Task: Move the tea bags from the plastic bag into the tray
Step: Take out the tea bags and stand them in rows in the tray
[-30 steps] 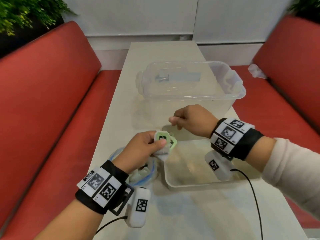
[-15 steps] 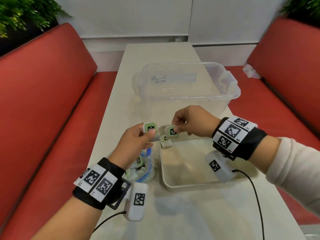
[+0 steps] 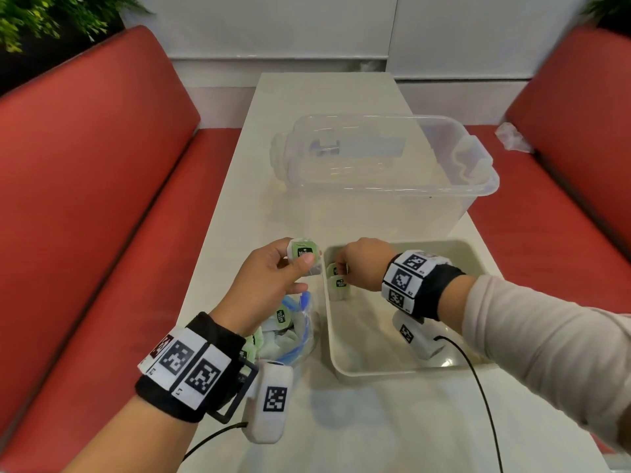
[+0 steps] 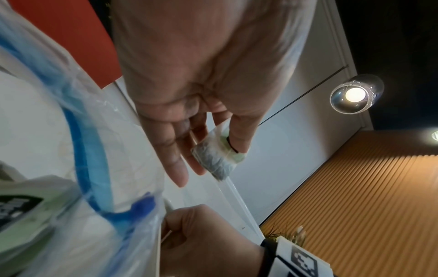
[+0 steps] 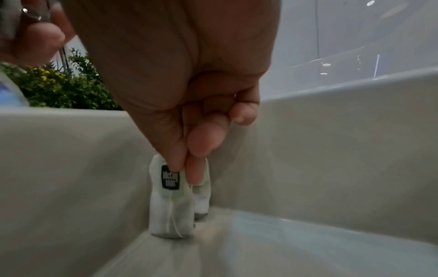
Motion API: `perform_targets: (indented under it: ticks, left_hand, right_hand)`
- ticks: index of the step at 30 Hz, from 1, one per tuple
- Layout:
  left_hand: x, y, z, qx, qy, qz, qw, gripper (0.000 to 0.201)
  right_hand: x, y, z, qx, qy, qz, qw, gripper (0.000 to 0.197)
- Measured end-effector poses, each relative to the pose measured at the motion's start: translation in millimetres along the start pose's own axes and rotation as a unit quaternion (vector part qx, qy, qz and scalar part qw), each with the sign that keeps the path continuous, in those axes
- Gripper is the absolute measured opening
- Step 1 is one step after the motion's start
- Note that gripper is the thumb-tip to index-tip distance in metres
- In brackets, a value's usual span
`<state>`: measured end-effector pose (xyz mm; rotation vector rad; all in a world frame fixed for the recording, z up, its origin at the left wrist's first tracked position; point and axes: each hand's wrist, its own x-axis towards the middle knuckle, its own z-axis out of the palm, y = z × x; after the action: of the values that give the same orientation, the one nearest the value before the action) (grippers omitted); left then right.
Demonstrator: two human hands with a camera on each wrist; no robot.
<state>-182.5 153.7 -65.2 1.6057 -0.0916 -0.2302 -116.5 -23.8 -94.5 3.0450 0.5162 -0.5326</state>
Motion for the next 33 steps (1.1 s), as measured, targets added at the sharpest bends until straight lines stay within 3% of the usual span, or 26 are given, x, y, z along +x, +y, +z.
perform_targets:
  ticks: [16,21,26,33]
  left_hand:
    - [6,1,-2,0.049,0.023,0.020,0.998,0.011]
    - [11,4,0,0.072,0.055,0.027,0.995,0.017]
    - [17,8,11,0.112,0.054,0.027,0.992,0.019]
    - [19,9,22,0.124,0.039,0.036,0.991,0.024]
  right_hand:
    - [-4,3,4,-0.026,0.059,0.029,0.997,0.023]
    - [-24,9,-32,0.066,0.138,0.026,0.988,0.025]
    - [-55,0,-69,0.268,0.163,-0.059,0.948,0.031]
    - [-67,-4,-74,0.232,0.162,-0.073,0.956,0.006]
